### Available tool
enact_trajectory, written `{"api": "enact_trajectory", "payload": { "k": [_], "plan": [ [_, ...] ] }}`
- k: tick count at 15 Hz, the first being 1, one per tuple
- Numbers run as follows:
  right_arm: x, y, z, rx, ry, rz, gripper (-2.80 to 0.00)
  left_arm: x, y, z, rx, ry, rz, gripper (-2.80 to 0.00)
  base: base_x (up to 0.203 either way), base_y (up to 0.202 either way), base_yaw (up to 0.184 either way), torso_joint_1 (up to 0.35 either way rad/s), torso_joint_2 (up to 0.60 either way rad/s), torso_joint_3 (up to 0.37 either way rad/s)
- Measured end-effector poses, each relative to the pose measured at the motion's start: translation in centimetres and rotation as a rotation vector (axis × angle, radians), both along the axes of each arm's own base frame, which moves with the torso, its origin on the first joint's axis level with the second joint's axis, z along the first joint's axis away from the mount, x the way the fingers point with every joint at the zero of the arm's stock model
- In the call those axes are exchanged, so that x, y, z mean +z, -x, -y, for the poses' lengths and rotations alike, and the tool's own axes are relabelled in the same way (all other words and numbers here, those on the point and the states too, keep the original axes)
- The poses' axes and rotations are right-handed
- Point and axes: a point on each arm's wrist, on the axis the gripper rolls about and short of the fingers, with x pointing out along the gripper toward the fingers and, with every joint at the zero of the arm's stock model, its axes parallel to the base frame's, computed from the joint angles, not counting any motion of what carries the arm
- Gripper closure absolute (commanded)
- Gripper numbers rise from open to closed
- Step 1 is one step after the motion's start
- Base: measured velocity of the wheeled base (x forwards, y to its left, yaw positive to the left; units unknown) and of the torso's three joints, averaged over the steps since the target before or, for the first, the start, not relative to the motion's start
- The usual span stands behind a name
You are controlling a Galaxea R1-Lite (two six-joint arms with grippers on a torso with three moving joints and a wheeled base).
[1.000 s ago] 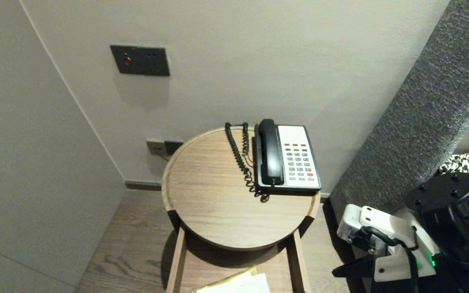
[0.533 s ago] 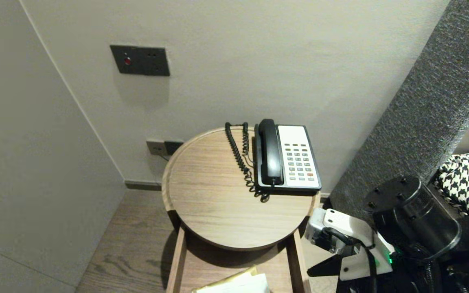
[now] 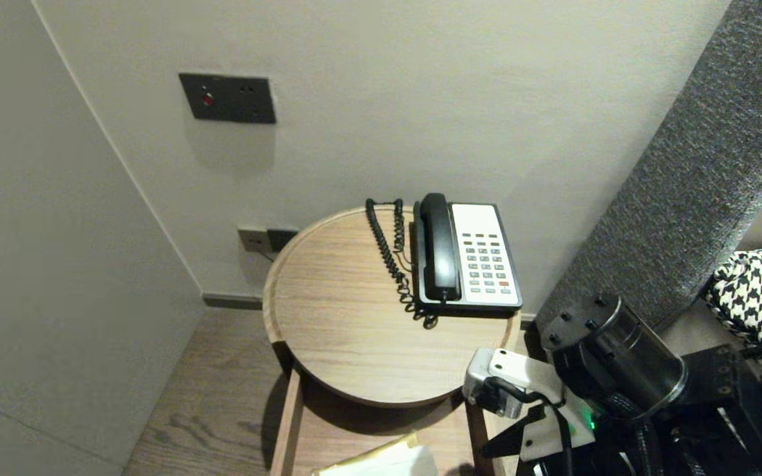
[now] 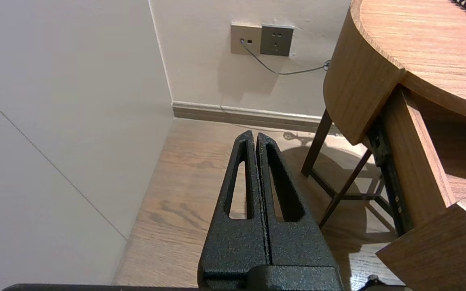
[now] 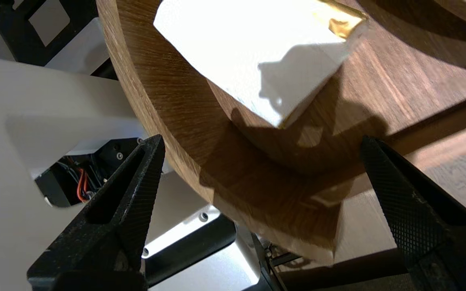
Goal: Take the tissue out of the drawer one by one and place them on the table
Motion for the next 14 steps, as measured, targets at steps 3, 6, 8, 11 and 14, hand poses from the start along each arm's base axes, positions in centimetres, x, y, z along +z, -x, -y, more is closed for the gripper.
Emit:
{"api": "enact_trajectory", "payload": {
  "k": [3, 6, 8, 11, 14],
  "plan": [
    [-0.4, -0.5, -0.8, 0.025, -0.005, -0.034, -2.80, 0.0, 0.0, 0.0, 0.000, 0.000, -0.001, 0.00, 0.000, 0.000, 0.000, 0.000, 0.00, 0.000],
    [-1.1, -0.8, -1.4, 0.040, 0.010, -0.058, -2.80, 0.0, 0.0, 0.0, 0.000, 0.000, 0.000, 0.00, 0.000, 0.000, 0.000, 0.000, 0.00, 0.000],
    [-1.5, -0.9, -1.7, 0.045, 0.020, -0.065, -2.80, 0.0, 0.0, 0.0, 0.000, 0.000, 0.000, 0.00, 0.000, 0.000, 0.000, 0.000, 0.00, 0.000],
    [-1.9, -1.0, -1.9, 0.043, 0.031, -0.080, -2.80, 0.0, 0.0, 0.0, 0.000, 0.000, 0.000, 0.00, 0.000, 0.000, 0.000, 0.000, 0.00, 0.000],
    [-2.2, -1.0, -2.0, 0.052, 0.035, -0.093, -2.80, 0.0, 0.0, 0.0, 0.000, 0.000, 0.000, 0.00, 0.000, 0.000, 0.000, 0.000, 0.00, 0.000]
  ]
}}
